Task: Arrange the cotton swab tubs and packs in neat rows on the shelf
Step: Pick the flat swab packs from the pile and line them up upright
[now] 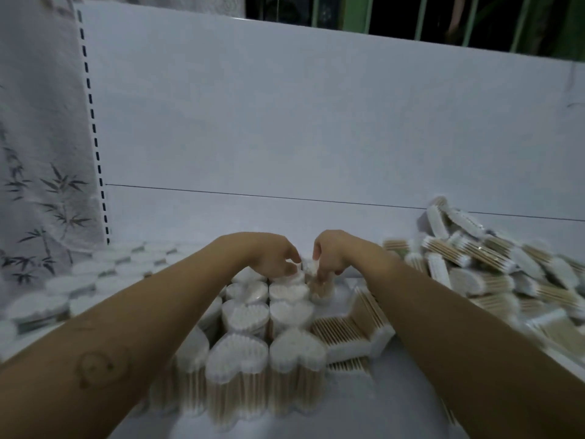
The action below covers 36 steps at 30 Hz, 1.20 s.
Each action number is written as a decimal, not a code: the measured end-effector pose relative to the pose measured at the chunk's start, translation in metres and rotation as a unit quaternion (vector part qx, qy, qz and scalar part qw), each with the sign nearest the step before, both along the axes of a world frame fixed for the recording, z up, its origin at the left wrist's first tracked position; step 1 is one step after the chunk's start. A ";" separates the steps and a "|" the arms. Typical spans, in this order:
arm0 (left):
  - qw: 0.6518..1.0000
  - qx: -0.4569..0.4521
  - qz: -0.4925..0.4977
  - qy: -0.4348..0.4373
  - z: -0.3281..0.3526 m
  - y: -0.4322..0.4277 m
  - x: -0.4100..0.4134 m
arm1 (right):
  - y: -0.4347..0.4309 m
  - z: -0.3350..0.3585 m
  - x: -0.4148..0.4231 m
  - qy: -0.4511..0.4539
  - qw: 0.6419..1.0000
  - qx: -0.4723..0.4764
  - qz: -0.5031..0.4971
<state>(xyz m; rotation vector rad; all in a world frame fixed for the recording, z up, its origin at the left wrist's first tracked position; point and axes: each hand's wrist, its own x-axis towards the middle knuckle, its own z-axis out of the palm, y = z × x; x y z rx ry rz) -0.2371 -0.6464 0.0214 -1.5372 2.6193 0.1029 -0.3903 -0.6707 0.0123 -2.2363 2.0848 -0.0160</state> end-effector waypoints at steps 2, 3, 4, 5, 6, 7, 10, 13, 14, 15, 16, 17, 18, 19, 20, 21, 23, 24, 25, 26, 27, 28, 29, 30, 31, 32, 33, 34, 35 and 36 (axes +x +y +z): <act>1.000 -0.003 -0.003 0.001 0.001 -0.004 -0.001 | -0.002 0.000 0.000 0.025 1.000 -0.014 0.004; 1.000 -0.005 -0.003 0.000 0.000 -0.005 -0.001 | -0.001 0.001 0.000 0.033 0.999 -0.023 0.008; 1.000 -0.010 -0.003 0.000 -0.002 -0.006 -0.003 | 0.001 0.001 0.000 0.039 0.999 -0.033 0.013; 1.000 -0.016 -0.003 0.001 -0.004 -0.007 -0.004 | 0.004 0.002 -0.001 0.041 0.998 -0.042 0.016; 1.000 -0.022 -0.004 0.003 -0.007 -0.008 -0.004 | 0.005 0.002 -0.002 0.039 0.998 -0.047 0.018; 1.000 -0.025 -0.003 0.003 -0.010 -0.009 -0.005 | 0.006 0.002 -0.003 0.035 0.998 -0.050 0.019; 1.000 -0.027 0.000 -0.003 -0.014 -0.011 -0.003 | 0.006 0.000 -0.002 0.036 0.997 -0.058 0.027; 1.000 -0.020 0.002 -0.008 -0.013 -0.012 -0.004 | 0.003 -0.005 -0.002 0.056 0.995 -0.072 0.040; 1.000 -0.024 0.001 -0.009 -0.012 -0.012 -0.005 | 0.002 -0.006 -0.003 0.054 0.994 -0.080 0.043; 1.000 -0.030 0.000 -0.009 -0.011 -0.012 -0.006 | 0.002 -0.006 -0.004 0.051 0.994 -0.084 0.046; 0.999 -0.035 -0.001 -0.008 -0.012 -0.010 -0.006 | 0.003 -0.007 -0.004 0.048 0.994 -0.084 0.051; 0.999 -0.039 -0.004 -0.005 -0.012 -0.009 -0.006 | 0.003 -0.008 -0.005 0.046 0.994 -0.081 0.054; 0.999 -0.041 -0.008 -0.001 -0.013 -0.007 -0.006 | 0.004 -0.008 -0.007 0.042 0.995 -0.077 0.056; 0.999 -0.043 -0.014 0.007 -0.012 -0.006 -0.007 | 0.006 -0.007 -0.008 0.037 0.995 -0.073 0.056; 0.998 -0.047 -0.021 0.017 -0.011 -0.004 -0.007 | 0.009 -0.005 -0.011 0.033 0.995 -0.072 0.054; 0.998 -0.056 -0.029 0.030 -0.009 -0.002 -0.009 | 0.014 -0.001 -0.015 0.031 0.995 -0.079 0.050; 0.994 -0.076 -0.045 0.062 -0.004 0.001 -0.013 | 0.026 0.012 -0.027 0.032 0.993 -0.106 0.039; 0.992 -0.083 -0.053 0.078 -0.003 0.004 -0.016 | 0.034 0.020 -0.034 0.031 0.992 -0.118 0.033; 0.990 -0.089 -0.060 0.091 -0.003 0.006 -0.020 | 0.042 0.027 -0.043 0.028 0.991 -0.130 0.024; 0.988 -0.092 -0.070 0.101 -0.002 0.007 -0.025 | 0.050 0.034 -0.052 0.027 0.989 -0.142 0.015; 0.987 -0.089 -0.081 0.109 -0.003 0.009 -0.031 | 0.056 0.038 -0.062 0.030 0.988 -0.151 0.006; 0.985 -0.082 -0.092 0.116 -0.004 0.011 -0.038 | 0.062 0.041 -0.072 0.033 0.987 -0.156 -0.002; 0.984 -0.078 -0.102 0.122 -0.005 0.012 -0.045 | 0.068 0.041 -0.081 0.033 0.986 -0.160 -0.010; 0.983 -0.077 -0.107 0.127 -0.005 0.014 -0.052 | 0.072 0.041 -0.089 0.034 0.985 -0.166 -0.015; 0.982 -0.078 -0.110 0.132 -0.005 0.016 -0.059 | 0.075 0.039 -0.096 0.035 0.984 -0.173 -0.020; 0.982 -0.079 -0.110 0.135 -0.005 0.019 -0.066 | 0.078 0.036 -0.102 0.036 0.983 -0.176 -0.026; 0.981 -0.080 -0.109 0.137 -0.004 0.022 -0.072 | 0.081 0.033 -0.107 0.039 0.983 -0.178 -0.032; 0.982 -0.081 -0.108 0.136 -0.004 0.025 -0.077 | 0.084 0.030 -0.113 0.044 0.982 -0.177 -0.039; 0.982 -0.080 -0.106 0.131 -0.002 0.027 -0.082 | 0.087 0.028 -0.119 0.048 0.982 -0.176 -0.045; 0.984 -0.078 -0.104 0.123 0.000 0.030 -0.085 | 0.089 0.027 -0.125 0.050 0.982 -0.176 -0.051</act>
